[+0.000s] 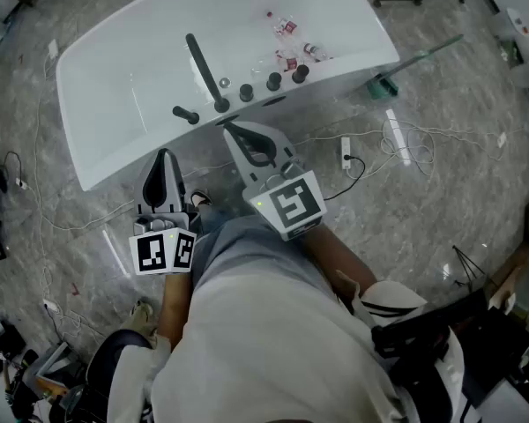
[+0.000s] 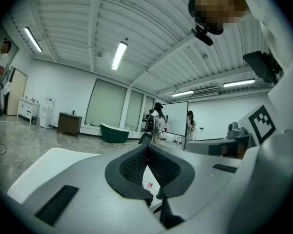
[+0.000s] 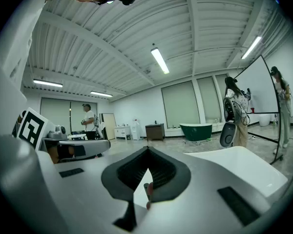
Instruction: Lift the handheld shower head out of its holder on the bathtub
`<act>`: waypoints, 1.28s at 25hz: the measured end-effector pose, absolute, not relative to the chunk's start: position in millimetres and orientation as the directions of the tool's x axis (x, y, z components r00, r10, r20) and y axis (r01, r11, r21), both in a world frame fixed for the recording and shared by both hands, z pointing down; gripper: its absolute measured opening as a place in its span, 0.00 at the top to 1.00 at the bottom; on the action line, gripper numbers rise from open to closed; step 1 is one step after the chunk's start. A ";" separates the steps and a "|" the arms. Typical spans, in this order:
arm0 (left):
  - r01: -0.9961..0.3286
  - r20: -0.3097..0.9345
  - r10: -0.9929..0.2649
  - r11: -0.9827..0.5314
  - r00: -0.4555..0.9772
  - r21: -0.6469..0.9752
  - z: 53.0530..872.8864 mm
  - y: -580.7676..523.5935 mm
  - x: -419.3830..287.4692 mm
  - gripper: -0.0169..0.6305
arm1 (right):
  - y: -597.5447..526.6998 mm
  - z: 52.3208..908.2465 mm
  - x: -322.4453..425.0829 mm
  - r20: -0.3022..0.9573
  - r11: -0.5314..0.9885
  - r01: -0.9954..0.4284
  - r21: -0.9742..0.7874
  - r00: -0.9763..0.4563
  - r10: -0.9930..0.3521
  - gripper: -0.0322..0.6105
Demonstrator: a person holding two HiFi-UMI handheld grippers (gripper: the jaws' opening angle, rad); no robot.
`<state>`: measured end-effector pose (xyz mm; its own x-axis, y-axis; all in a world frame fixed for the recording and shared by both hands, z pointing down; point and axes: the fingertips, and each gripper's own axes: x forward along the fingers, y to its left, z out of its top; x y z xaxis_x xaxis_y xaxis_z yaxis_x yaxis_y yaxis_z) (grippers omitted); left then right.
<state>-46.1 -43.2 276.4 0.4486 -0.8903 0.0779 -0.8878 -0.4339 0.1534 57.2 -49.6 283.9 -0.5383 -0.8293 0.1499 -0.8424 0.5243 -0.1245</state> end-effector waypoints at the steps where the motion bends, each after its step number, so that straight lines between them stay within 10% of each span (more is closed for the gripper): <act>1: -0.888 0.079 -0.890 -0.433 0.448 0.155 276.6 -43.4 -45.1 0.95 | -50.0 283.6 57.9 0.150 0.525 -0.842 -0.126 -0.539 -0.829 0.92; 18: -0.918 0.080 -0.916 -0.385 0.392 0.092 305.4 -28.1 -80.0 0.94 | -52.9 321.8 16.4 0.147 0.594 -0.796 -0.114 -0.605 -0.783 0.92; 21: -0.925 0.089 -0.921 -0.377 0.380 0.047 337.7 -30.5 -91.4 0.94 | -65.2 377.9 3.6 0.163 0.582 -0.808 -0.098 -0.589 -0.791 0.90; 23: -0.925 0.097 -0.920 -0.378 0.381 0.047 368.1 -31.5 -101.9 0.94 | -74.0 427.6 -12.9 0.184 0.579 -0.807 -0.112 -0.590 -0.786 0.67; 32: -0.906 0.038 -0.907 -0.417 0.420 0.078 523.0 -48.3 -144.9 0.94 | -133.0 677.8 -92.0 0.249 0.509 -0.860 0.038 -0.486 -0.838 0.62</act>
